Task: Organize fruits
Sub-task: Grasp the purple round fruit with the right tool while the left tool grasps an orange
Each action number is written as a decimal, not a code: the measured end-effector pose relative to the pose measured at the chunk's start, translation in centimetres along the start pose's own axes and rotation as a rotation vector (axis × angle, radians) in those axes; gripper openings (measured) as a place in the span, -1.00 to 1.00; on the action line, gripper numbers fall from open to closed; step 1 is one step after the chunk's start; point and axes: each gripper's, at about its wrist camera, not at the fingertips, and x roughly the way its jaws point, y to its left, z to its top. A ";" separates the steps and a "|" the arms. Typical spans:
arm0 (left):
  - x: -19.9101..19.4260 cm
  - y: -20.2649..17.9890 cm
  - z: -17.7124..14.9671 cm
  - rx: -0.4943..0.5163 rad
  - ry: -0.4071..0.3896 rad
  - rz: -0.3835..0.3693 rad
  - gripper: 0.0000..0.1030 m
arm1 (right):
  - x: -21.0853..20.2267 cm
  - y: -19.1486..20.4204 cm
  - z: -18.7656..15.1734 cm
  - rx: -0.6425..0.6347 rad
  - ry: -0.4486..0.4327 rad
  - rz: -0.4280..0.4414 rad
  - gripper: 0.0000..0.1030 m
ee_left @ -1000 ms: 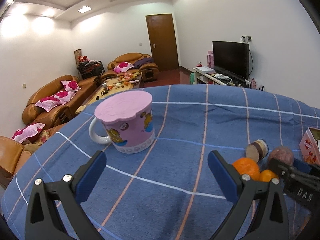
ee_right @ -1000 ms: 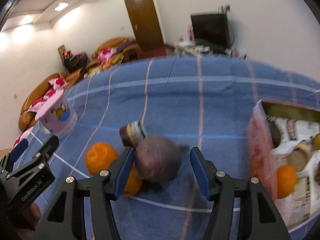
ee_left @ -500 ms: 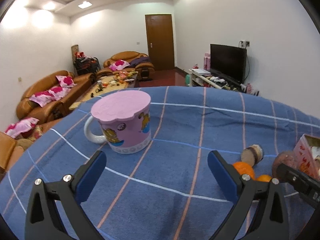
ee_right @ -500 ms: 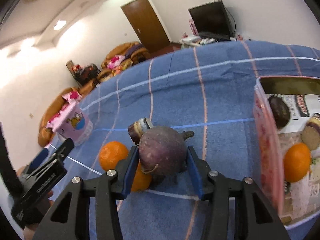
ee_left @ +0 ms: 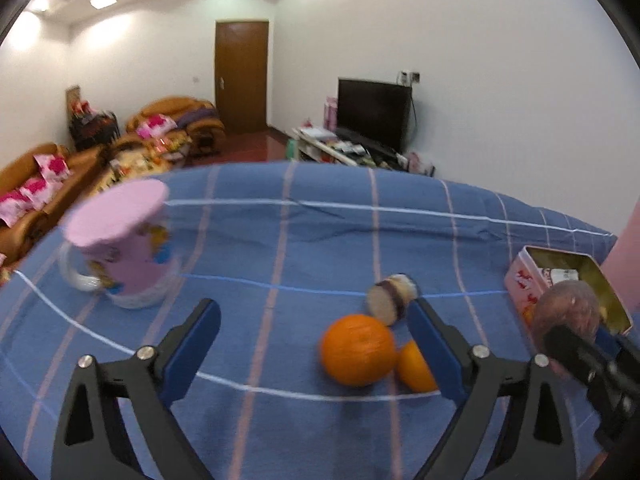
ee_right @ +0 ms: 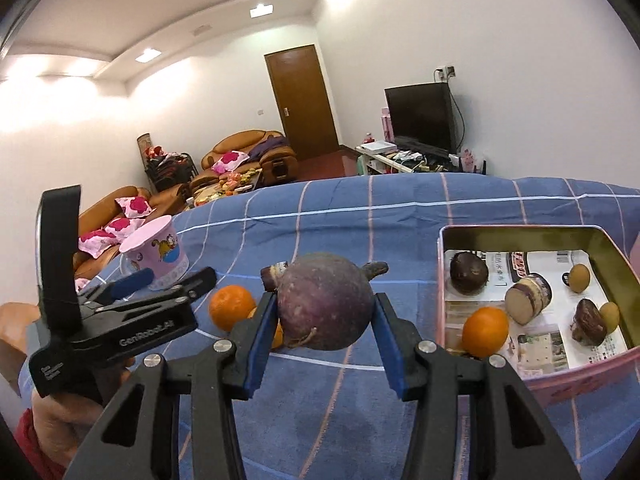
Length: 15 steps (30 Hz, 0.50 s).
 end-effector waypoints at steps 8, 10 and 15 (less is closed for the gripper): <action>4.7 -1.0 -0.1 -0.023 0.220 -0.022 0.33 | 0.0 -1.1 0.0 0.022 0.013 0.010 -0.04; 4.6 -0.2 -0.2 -0.066 0.220 -0.059 0.27 | 0.3 -1.2 0.0 0.026 0.022 0.018 -0.04; 4.1 0.4 -0.3 -0.093 0.212 -0.122 -0.07 | 0.7 -1.3 -0.1 0.023 0.033 0.022 -0.04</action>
